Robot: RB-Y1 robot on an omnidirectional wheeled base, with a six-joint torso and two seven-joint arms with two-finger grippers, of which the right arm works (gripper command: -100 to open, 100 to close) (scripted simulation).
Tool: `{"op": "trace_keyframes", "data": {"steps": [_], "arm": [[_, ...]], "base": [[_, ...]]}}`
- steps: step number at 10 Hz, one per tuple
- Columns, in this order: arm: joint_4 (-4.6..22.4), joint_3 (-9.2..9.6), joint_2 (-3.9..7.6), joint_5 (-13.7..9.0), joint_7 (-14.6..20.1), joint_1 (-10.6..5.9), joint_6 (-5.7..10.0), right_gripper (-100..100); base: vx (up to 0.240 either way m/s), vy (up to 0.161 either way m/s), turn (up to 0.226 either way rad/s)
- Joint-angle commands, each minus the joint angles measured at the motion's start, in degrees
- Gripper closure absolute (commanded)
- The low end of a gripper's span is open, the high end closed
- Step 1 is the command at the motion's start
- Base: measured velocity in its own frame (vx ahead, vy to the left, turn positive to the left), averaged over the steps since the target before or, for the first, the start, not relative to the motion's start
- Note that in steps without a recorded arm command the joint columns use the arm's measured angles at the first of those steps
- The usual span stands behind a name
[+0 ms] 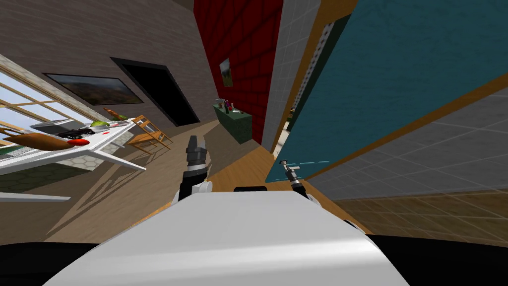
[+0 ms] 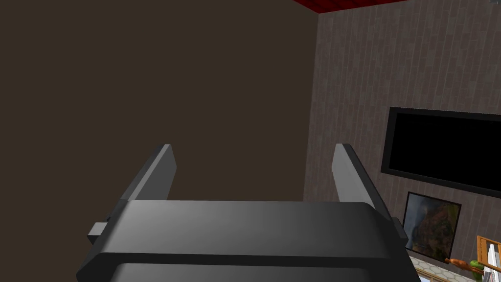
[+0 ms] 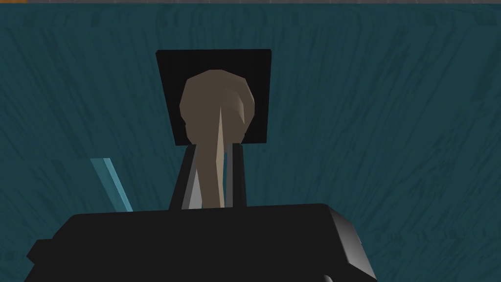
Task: Pull the door open
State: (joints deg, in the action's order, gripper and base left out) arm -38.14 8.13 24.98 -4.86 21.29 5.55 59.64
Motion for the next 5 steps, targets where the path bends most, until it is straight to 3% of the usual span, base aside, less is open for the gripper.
{"op": "trace_keyframes", "data": {"steps": [1, 5], "arm": [[1.43, 0.44, 0.13, -0.02, 0.58, 0.32, 1.69, 100], [5.08, 0.13, 1.89, -0.90, 2.16, 0.67, 5.44, 100]], "base": [[-0.174, -0.074, 0.214], [-0.207, -0.090, 0.266]]}}
